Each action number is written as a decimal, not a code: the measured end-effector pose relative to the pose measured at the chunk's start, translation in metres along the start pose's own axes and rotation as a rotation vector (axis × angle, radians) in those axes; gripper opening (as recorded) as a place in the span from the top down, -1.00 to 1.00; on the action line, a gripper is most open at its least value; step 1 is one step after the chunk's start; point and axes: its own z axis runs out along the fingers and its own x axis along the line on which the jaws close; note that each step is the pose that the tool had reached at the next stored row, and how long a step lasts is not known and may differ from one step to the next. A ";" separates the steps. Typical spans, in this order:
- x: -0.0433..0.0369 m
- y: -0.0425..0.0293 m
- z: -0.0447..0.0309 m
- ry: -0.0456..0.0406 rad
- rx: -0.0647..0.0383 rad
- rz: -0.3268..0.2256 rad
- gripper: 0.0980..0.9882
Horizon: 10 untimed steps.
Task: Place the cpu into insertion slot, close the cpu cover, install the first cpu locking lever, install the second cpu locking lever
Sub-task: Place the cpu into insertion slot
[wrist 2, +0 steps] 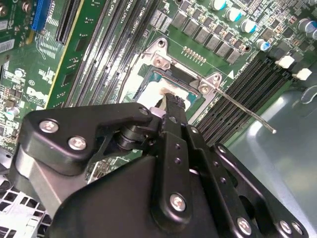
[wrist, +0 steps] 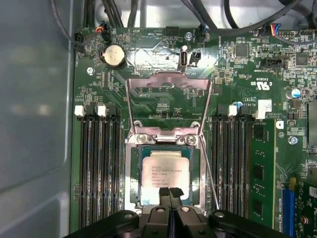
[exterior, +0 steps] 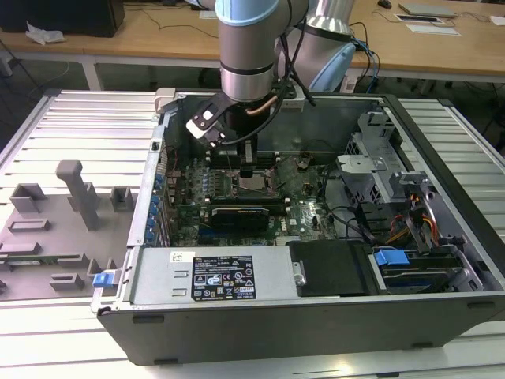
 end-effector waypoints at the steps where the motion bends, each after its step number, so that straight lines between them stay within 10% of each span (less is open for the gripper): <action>1: 0.0001 0.0027 0.0002 0.0001 0.000 0.000 0.98; 7: -0.0001 0.0153 0.0003 -0.0002 0.000 0.000 0.98; 10: 0.0001 0.0161 -0.0121 -0.0001 0.000 0.000 0.98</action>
